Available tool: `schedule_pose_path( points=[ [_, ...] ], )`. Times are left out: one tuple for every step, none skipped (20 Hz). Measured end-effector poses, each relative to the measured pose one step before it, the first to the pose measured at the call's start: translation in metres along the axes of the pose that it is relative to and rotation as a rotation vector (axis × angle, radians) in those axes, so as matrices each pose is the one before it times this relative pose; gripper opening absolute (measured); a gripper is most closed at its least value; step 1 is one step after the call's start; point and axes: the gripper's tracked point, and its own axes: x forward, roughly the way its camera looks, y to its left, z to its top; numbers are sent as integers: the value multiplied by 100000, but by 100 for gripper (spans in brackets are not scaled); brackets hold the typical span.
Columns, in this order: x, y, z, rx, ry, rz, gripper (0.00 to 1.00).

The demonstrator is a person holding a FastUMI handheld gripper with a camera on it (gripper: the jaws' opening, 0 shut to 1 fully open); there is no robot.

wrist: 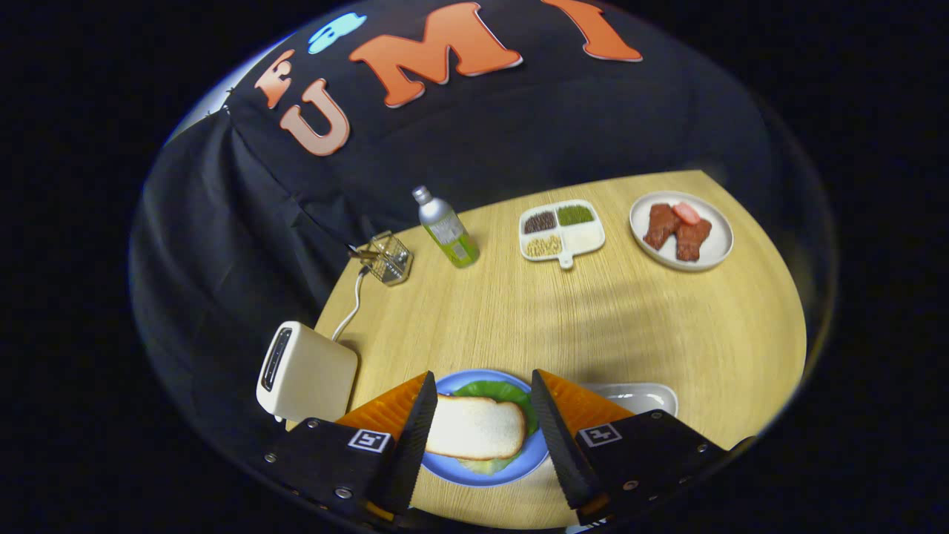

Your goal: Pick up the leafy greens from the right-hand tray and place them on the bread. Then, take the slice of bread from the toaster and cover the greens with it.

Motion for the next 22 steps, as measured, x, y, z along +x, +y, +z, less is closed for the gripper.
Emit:
schedule_pose_path(
  points=[
    [-1311, 661, 1378, -2208, -3077, 948, 80],
    [-1069, 684, 1586, -1893, -3730, 706, 85],
    [-986, 586, 1620, -1464, -3983, 487, 87],
    [-903, 538, 1715, -1247, -4379, 462, 90],
    [-1311, 371, 1984, -1535, -5277, -72, 92],
    [-977, -360, 2222, -2498, -6808, -1855, 94],
    [-684, -805, 2115, -3677, -6315, -2398, 96],
    [-784, -735, 1736, -3384, -5152, -2770, 96],
    [-913, -563, 1853, -2368, -5036, -2109, 96],
    [-737, -169, 1692, -1471, -4863, -1165, 96],
    [-586, 65, 1680, -647, -4783, -949, 96],
    [-697, -84, 1802, -623, -5036, -445, 96],
    [-479, -133, 1460, -443, -4131, -330, 96],
    [-243, -7, 1049, -367, -2057, 262, 96],
    [-463, -123, 760, -735, -1555, -290, 96],
    [-207, -162, 999, -860, -1751, -585, 97],
    [-271, -236, 1090, -886, -1992, -698, 97],
    [-32, -66, 888, -738, -1850, -605, 97],
    [-198, -64, 745, -916, -1555, -607, 97],
    [-87, -25, 749, -1244, -1881, -681, 97],
    [-228, -123, 853, -1870, -2340, -372, 97],
    [-43, -190, 1031, -2486, -3404, -1145, 97]
  ],
)
